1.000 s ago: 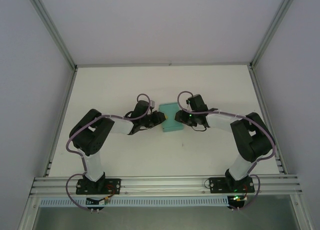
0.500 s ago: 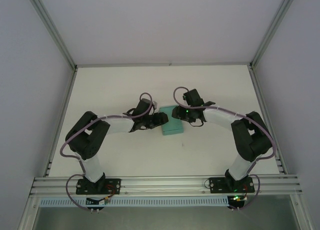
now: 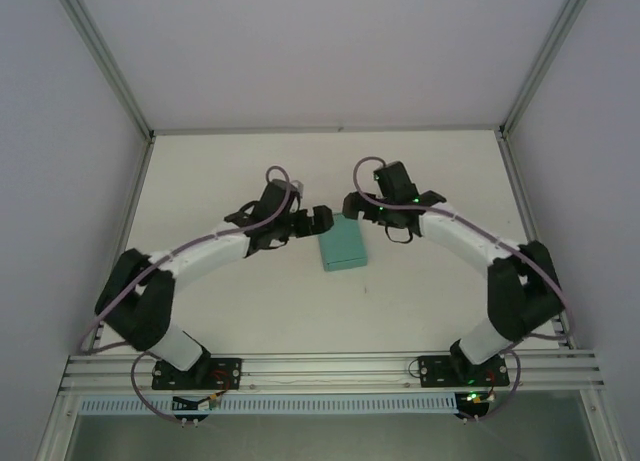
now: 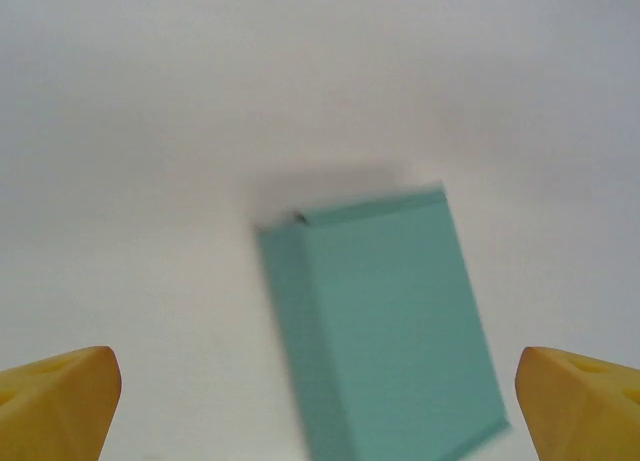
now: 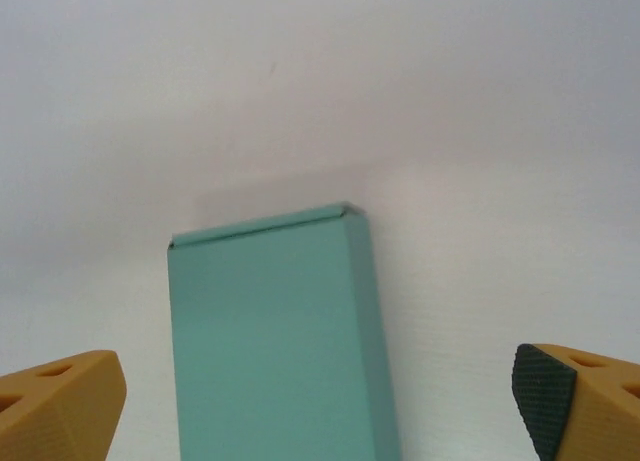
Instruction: Assemble paper box
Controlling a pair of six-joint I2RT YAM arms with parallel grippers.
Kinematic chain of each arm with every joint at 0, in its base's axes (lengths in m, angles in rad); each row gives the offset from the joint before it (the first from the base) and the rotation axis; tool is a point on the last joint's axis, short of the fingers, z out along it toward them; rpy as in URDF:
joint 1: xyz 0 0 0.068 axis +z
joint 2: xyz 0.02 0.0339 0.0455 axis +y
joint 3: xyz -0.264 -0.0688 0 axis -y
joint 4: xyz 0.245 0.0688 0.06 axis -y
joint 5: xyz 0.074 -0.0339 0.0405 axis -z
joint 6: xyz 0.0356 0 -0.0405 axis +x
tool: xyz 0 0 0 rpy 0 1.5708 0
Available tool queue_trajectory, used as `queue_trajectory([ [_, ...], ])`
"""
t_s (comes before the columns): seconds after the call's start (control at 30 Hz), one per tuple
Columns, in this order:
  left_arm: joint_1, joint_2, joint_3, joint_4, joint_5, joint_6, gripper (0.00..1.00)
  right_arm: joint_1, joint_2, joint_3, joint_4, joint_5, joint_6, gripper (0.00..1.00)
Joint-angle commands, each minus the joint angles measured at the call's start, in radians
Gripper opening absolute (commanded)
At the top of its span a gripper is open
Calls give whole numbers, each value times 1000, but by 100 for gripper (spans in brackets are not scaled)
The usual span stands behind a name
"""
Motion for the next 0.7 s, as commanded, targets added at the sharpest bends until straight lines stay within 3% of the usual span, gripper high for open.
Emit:
queue_trajectory([
  [0.0,124,-158,-91,-83,-364,113,100,-60,-124,-124,22,233,-107,100],
  [0.1,240,-188,-200,63,-469,239,100,-185,-203,-309,253,229,-198,100],
  [0.23,360,-97,-364,412,-423,341,100,-300,-193,-531,685,152,-293,100],
  [0.43,389,46,-528,866,-379,451,100,-310,-34,-695,1181,144,-455,100],
  [0.5,395,59,-537,906,-354,471,100,-319,26,-737,1316,161,-447,100],
  [0.57,411,143,-581,1095,-325,489,100,-355,86,-787,1466,79,-435,100],
  [0.6,414,155,-572,1075,-268,500,100,-398,88,-799,1448,2,-394,100],
  [0.67,447,162,-530,994,-207,476,100,-439,146,-787,1508,2,-351,100],
])
